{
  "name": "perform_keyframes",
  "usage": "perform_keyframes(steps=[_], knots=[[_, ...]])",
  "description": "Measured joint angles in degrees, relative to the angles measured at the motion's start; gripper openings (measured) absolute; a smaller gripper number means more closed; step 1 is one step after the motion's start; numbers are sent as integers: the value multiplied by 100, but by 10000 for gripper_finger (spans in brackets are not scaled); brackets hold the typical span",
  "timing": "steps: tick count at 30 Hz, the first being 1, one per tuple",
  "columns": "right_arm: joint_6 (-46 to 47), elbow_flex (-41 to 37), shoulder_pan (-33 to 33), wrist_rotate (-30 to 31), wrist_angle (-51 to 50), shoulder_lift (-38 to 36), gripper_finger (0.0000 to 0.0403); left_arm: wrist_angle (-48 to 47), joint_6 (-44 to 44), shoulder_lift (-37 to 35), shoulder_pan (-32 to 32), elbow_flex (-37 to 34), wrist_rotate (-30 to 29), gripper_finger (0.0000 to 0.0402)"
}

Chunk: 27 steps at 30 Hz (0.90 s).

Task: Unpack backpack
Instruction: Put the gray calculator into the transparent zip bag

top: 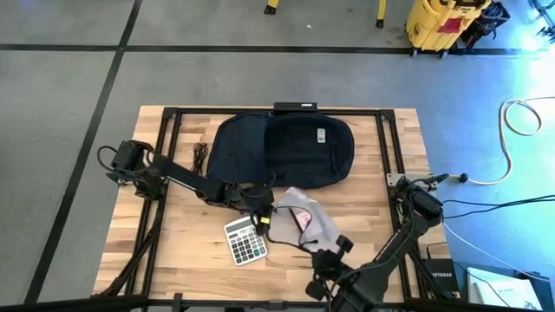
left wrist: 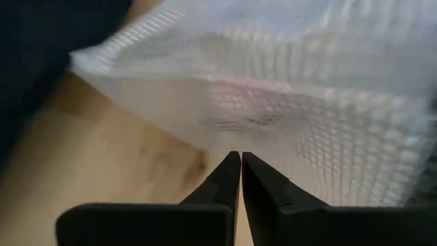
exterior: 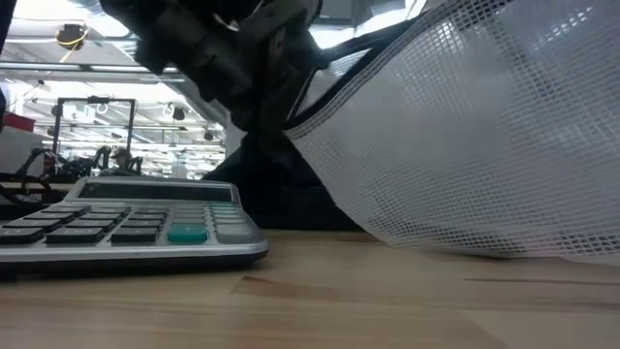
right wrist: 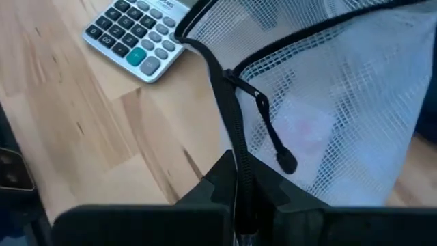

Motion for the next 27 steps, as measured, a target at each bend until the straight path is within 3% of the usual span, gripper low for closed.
perform_keyframes(steps=[4, 12, 17, 21, 27], knots=[[47, 0, 12, -10, -4, 0, 0, -830, 32, -423, 2, 2, -529, 0], [90, 0, 11, -10, -53, 0, 0, -3202, -294, -1666, -327, 2, -310, 3], [87, 0, 11, -25, -90, 0, 0, -3765, -661, -1948, -274, -174, 777, 43], [92, -3, 11, -49, -106, 0, 0, -3780, -517, -1807, -100, -317, 1810, 111], [92, -7, 9, -53, -129, 0, 0, -3231, -341, -1613, 400, -644, 2827, 218]])
